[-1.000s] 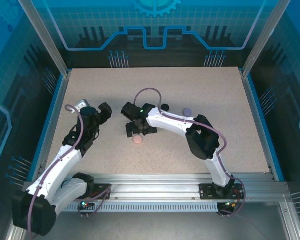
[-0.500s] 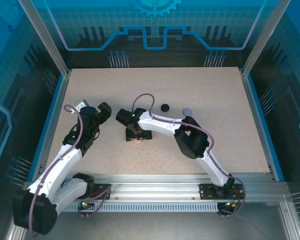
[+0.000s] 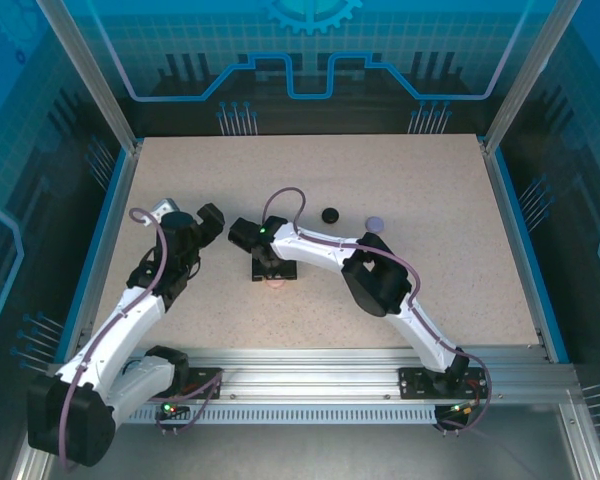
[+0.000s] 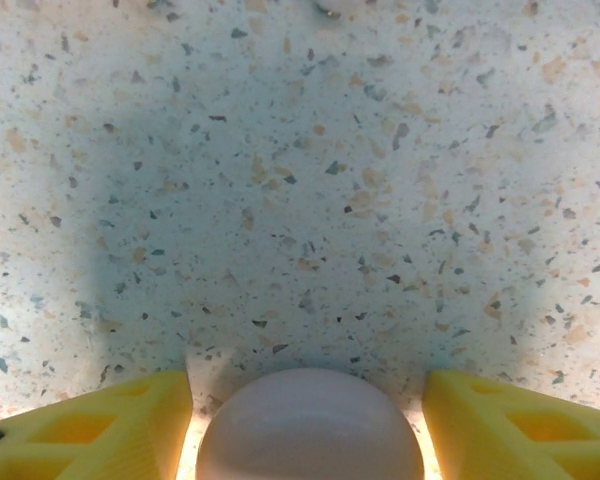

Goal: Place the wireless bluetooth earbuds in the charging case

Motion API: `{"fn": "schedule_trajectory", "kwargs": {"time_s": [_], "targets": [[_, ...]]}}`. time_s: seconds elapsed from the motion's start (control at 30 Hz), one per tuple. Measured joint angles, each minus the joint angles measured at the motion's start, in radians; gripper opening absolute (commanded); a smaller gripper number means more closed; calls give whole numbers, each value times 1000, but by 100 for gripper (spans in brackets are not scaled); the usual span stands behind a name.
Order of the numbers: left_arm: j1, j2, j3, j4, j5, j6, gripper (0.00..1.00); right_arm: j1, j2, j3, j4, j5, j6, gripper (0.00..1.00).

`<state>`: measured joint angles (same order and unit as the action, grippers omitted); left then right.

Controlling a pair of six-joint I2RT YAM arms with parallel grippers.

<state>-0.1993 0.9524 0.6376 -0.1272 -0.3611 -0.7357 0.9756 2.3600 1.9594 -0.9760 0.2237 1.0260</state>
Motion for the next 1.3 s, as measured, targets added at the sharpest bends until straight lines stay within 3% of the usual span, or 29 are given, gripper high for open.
{"fn": "schedule_trajectory", "kwargs": {"time_s": [0.67, 0.77, 0.93, 1.3], "targets": [[0, 40, 0, 25, 30, -11, 99, 15, -22, -38, 33, 19, 18, 65], [0, 41, 0, 29, 37, -18, 99, 15, -22, -40, 32, 20, 22, 62], [0, 42, 0, 35, 48, -23, 99, 16, -31, -53, 36, 23, 35, 48], [0, 66, 0, 95, 179, -22, 99, -6, -200, -298, 83, 32, 40, 45]]}}
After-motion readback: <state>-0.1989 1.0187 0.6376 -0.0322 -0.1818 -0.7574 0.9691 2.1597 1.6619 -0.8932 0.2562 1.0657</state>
